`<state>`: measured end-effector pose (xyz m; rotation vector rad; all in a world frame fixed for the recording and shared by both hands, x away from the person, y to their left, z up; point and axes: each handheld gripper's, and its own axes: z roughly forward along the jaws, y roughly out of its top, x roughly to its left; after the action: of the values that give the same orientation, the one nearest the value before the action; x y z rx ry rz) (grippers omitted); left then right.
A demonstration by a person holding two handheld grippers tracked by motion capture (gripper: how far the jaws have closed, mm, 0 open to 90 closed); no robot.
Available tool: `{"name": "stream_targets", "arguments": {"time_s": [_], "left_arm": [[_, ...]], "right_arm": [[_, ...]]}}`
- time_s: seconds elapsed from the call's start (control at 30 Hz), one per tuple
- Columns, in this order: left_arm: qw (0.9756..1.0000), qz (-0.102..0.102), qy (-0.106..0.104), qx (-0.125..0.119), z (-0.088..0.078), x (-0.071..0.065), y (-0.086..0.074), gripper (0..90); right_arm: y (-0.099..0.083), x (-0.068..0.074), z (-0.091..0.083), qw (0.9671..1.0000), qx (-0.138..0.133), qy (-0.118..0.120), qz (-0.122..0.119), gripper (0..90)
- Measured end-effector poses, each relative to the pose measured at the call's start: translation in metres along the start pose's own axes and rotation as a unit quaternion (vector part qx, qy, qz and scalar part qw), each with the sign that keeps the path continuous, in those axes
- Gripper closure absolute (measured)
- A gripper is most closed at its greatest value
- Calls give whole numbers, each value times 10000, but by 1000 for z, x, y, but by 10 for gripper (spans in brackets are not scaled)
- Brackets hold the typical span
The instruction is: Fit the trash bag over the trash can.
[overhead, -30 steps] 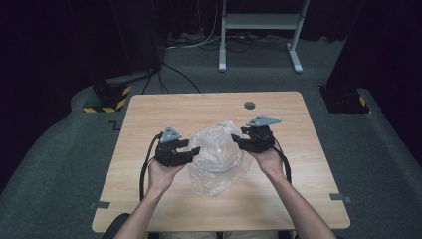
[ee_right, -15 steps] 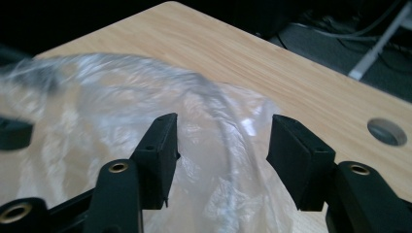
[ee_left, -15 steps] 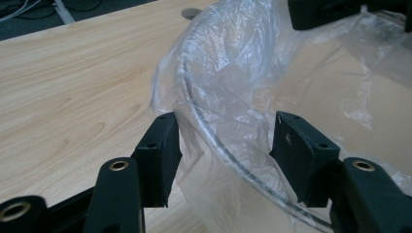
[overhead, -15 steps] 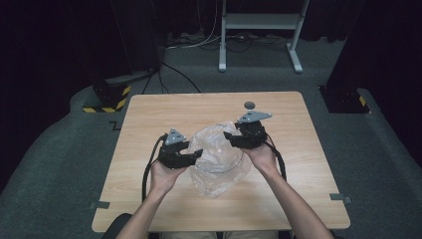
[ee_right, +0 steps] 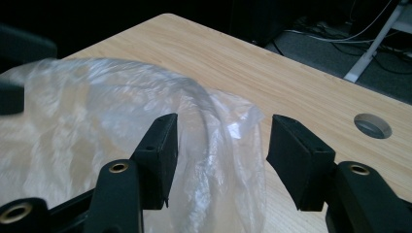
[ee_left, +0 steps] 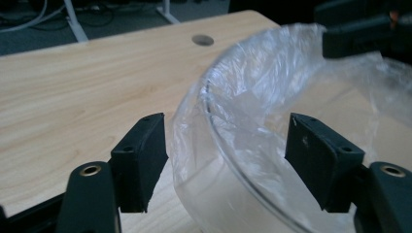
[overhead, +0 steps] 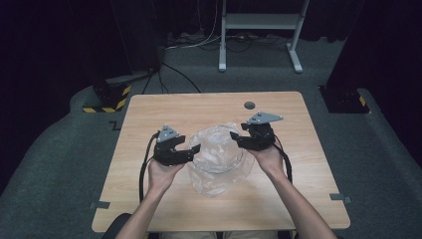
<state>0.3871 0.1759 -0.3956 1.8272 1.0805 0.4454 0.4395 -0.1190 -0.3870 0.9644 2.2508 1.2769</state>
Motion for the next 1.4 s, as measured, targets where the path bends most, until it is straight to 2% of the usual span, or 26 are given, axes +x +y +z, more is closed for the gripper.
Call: {"name": "stream_targets", "arguments": {"time_s": [0.07, 0.17, 0.23, 0.3, 0.4, 0.47, 0.57, 0.63, 0.67, 0.73, 0.8, 0.87, 0.97, 1.1, 1.2, 1.27, 1.4], "left_arm": [[10000, -34, 33, -15, 3, 2, 5, 295], [9997, -54, -158, 193, 15, 5, 13, 244], [9992, 8, -271, 282, 24, 5, 17, 208], [9987, 154, -312, 375, 33, 3, 20, 189], [9982, 145, -379, 432, 43, 0, 21, 175], [9983, 169, -331, 460, 47, -1, 22, 180], [9982, -57, -151, 574, 54, 3, 21, 212], [9972, -441, -139, 590, 57, 10, 22, 222], [9969, -539, -127, 557, 58, 12, 22, 223], [9966, -641, -43, 521, 60, 15, 23, 228], [9955, -735, 59, 594, 62, 17, 23, 233], [9958, -676, 62, 607, 64, 17, 23, 234], [9967, -510, 41, 624, 61, 14, 22, 230], [9985, -319, 3, 441, 42, 8, 25, 215], [9992, -190, -27, 364, 27, 6, 24, 197], [9995, -164, -46, 284, 19, 5, 21, 195], [9995, 27, -11, 328, 8, 3, 11, 207]], "right_arm": [[-3, 1, -5, 10000, -65, 34, -7, 439], [-6, 1, -10, 9999, -65, 94, -25, 433], [-6, 0, -12, 9999, -83, 119, -30, 432], [-6, -1, -13, 9998, -111, 137, -16, 432], [-9, 0, -11, 9999, -51, 146, -14, 432], [-11, 3, -9, 9998, 29, 166, -47, 431], [-13, 6, -9, 9997, 83, 186, -102, 431], [-15, 8, -11, 9996, 119, 205, -171, 431], [-16, 9, -12, 9995, 142, 214, -199, 431], [-18, 10, -14, 9992, 196, 226, -257, 430], [-21, 10, -15, 9990, 230, 281, -280, 424], [-22, 10, -17, 9988, 222, 397, -195, 424], [-23, 14, -22, 9985, 197, 429, -259, 426], [-22, 16, -25, 9986, 119, 398, -327, 426], [-20, 16, -25, 9989, 41, 373, -282, 426], [-20, 16, -25, 9989, 30, 363, -290, 427], [-21, 15, -25, 9989, 56, 361, -286, 429]]}}
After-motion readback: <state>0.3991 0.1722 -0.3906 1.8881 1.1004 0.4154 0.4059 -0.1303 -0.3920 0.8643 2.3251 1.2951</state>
